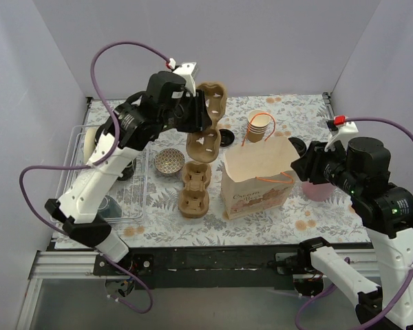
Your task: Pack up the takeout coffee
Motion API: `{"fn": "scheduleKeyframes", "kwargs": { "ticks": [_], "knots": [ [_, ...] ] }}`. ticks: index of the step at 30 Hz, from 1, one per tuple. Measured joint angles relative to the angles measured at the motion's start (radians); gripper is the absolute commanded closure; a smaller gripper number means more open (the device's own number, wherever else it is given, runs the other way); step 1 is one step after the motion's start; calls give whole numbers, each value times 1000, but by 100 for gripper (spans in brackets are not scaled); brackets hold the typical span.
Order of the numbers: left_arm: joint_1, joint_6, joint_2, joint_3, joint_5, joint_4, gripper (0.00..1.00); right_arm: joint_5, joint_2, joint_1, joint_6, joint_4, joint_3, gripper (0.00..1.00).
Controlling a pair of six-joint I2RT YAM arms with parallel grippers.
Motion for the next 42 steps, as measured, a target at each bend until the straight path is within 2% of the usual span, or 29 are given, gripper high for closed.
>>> {"fn": "scheduleKeyframes", "kwargs": {
  "ticks": [3,7,15,23,28,42],
  "knots": [
    [0,44,-82,-83,123,113,78,0,-1,0,3,-1,-38,52],
    [-6,81,-111,-87,269,207,78,19,32,0,21,-1,-41,52],
    [-99,165,66,92,424,248,77,115,112,0,45,-9,-13,50],
    [-197,292,141,116,477,251,77,165,110,0,61,-9,-15,51],
    [-200,351,139,109,477,258,77,146,78,0,60,29,-80,57],
    [-204,451,139,32,445,251,79,162,115,0,53,62,-117,56]
  ]
}}
